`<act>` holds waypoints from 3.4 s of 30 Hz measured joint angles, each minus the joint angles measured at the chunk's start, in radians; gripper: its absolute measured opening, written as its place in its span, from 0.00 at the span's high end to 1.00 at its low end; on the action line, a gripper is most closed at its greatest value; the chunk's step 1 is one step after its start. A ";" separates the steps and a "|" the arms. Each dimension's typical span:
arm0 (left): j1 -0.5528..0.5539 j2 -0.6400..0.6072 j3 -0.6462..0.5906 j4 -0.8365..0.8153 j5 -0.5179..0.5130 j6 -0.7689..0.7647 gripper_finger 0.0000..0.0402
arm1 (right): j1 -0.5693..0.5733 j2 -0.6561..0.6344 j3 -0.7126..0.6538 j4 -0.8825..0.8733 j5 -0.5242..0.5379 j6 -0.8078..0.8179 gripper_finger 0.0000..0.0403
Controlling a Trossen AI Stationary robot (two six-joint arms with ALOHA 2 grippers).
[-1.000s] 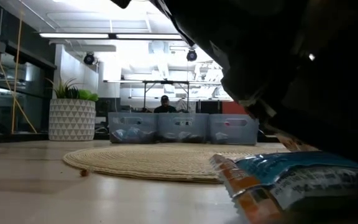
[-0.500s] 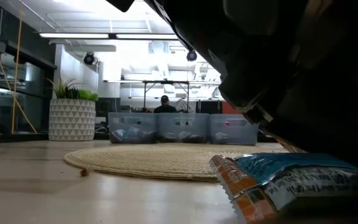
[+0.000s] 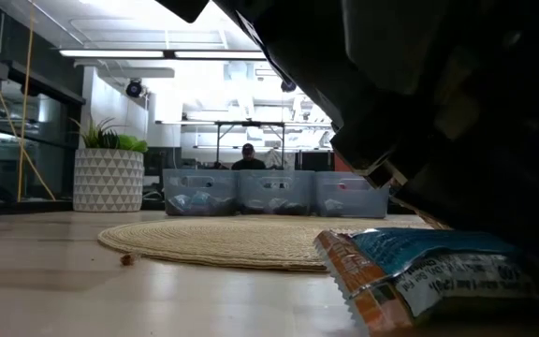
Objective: Pick and place Granola Bars by type
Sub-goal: Put the blue granola bar into the right black bin
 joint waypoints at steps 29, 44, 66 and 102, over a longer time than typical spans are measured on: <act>0.000 -0.069 -0.003 0.045 -0.048 0.000 0.85 | 0.000 0.000 0.002 0.000 0.000 0.000 1.00; 0.033 -0.069 -0.002 -0.075 -0.068 0.000 0.85 | 0.000 0.000 0.002 0.000 0.000 0.000 1.00; 0.065 -0.065 0.000 -0.053 0.043 0.019 0.66 | 0.000 0.000 0.002 0.000 0.000 0.000 1.00; 0.064 -0.063 0.000 -0.051 0.076 0.019 0.98 | 0.000 0.000 0.002 0.000 0.000 0.000 1.00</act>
